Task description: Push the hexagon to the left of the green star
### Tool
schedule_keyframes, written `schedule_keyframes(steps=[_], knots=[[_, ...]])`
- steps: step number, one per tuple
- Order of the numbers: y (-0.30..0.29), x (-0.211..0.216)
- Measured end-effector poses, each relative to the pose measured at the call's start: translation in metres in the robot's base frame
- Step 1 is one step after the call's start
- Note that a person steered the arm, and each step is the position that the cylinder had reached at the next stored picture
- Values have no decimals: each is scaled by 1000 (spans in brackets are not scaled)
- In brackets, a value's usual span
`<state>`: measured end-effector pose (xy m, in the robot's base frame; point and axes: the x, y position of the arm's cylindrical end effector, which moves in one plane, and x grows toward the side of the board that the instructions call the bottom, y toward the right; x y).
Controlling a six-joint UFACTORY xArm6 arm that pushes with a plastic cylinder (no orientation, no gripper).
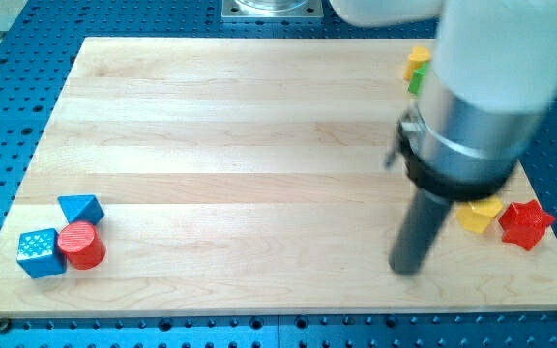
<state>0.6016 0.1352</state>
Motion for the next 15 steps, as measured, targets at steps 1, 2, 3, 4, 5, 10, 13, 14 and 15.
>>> schedule_keyframes(steps=[1,2,3,4,5,10,13,14,15], knots=[[19,17],[50,17],[68,4],[78,-9],[78,-30],[28,-201],[37,-99],[87,-100],[90,-100]])
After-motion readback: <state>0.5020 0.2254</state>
